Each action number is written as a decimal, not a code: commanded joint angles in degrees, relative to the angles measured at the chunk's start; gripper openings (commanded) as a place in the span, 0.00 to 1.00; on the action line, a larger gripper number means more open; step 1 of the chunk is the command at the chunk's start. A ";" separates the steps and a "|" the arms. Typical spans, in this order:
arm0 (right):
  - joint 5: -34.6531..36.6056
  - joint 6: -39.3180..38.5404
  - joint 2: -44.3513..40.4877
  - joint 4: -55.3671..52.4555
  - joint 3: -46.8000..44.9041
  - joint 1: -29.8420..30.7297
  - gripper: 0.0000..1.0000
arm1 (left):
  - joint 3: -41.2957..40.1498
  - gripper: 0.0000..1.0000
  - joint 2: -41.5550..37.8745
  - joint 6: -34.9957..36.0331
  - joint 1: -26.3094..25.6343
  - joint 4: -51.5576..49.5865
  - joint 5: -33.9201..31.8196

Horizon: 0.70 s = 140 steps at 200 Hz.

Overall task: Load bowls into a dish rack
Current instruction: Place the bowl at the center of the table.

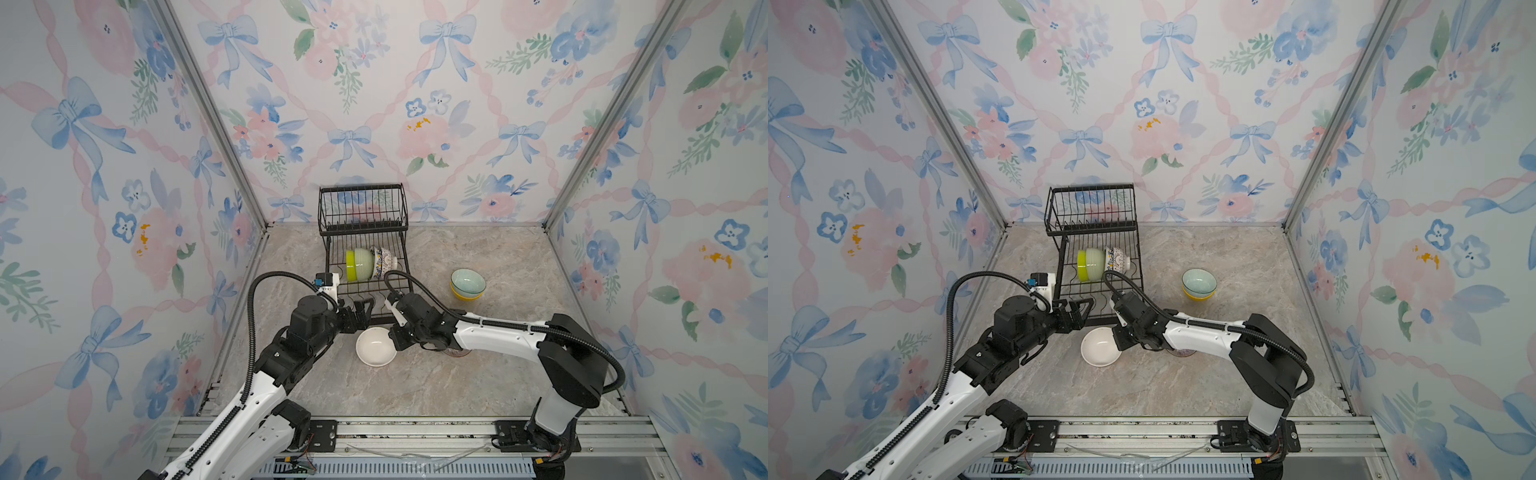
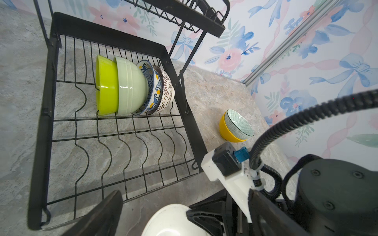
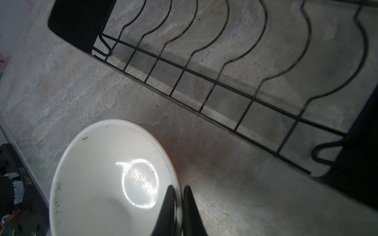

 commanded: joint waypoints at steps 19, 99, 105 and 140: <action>0.95 1.09 2.68 1.40 3.28 0.92 0.02 | -1.59 0.98 -1.71 -1.17 0.50 -2.00 1.03; 1.36 0.62 -0.19 0.06 3.81 1.25 0.37 | -1.60 0.98 -3.58 -0.74 0.59 -4.17 1.14; 1.53 0.38 -0.78 -0.21 3.98 1.27 0.41 | -1.46 0.98 -3.50 -0.68 0.59 -4.27 1.20; 2.08 -1.28 -5.52 -2.78 4.95 1.27 0.60 | -0.86 0.98 -2.99 -0.10 0.53 -4.20 2.42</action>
